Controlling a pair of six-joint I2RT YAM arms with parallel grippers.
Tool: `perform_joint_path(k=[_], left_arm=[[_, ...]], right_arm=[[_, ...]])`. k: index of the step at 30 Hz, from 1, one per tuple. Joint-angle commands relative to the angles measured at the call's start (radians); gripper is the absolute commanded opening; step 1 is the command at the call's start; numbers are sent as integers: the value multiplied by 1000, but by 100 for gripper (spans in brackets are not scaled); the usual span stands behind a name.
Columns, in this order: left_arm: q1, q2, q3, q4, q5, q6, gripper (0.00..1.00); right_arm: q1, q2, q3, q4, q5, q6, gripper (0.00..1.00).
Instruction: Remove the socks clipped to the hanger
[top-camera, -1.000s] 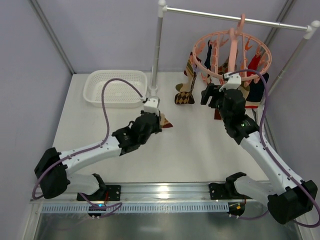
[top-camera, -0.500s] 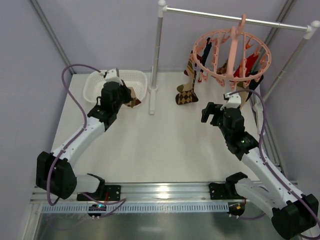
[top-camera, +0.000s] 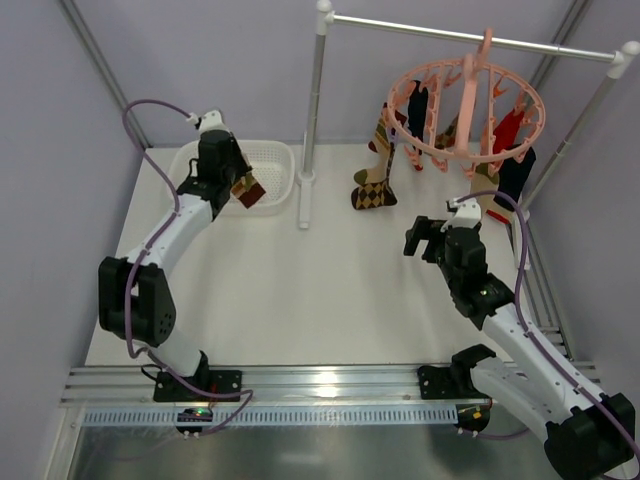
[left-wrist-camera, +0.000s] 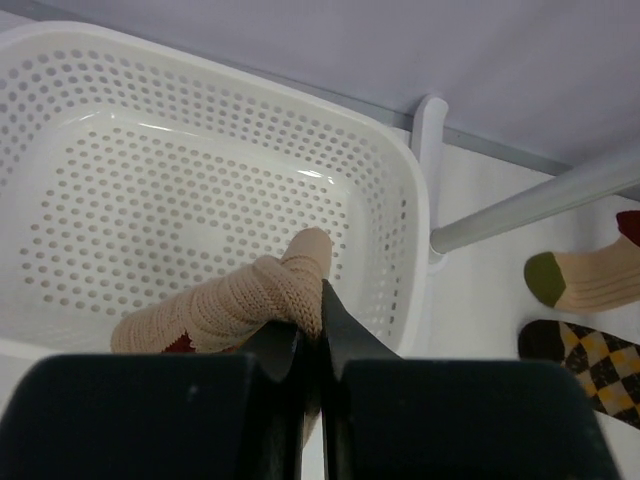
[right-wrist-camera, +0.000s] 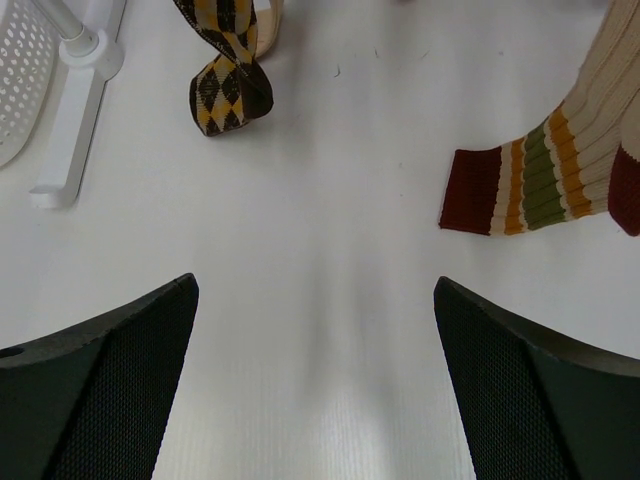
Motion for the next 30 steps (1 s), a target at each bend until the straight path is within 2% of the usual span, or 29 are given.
perform_joint_path(k=[1,6,20,21,22,23,24,25,30], left_arm=[[54,46,62,13,-31,30,0],[93,105,125,22,-42,48,0],[114,289,169,47,-29,53,0],[114,300,174,41,-33,48,5],[116,304,177,36,-34,42,26],[116,307,180,36,-34,34,76],[116,310,183,33,-36,30,96],[116,312,185,30,-37,28,100],[116,292,169,30,-54,25,100]], right_arm=[[1,-22,-8,54,5,2,100],[1,-15,-11,65,2,2,100],[0,-2,-4,62,5,0,100],[1,-3,-4,59,5,-3,100],[1,-5,-4,57,5,-3,100],[0,-6,-4,56,6,-4,100],[1,-6,-4,56,6,-4,100],[1,-6,-1,54,6,-4,100],[0,1,-1,57,3,-4,100]])
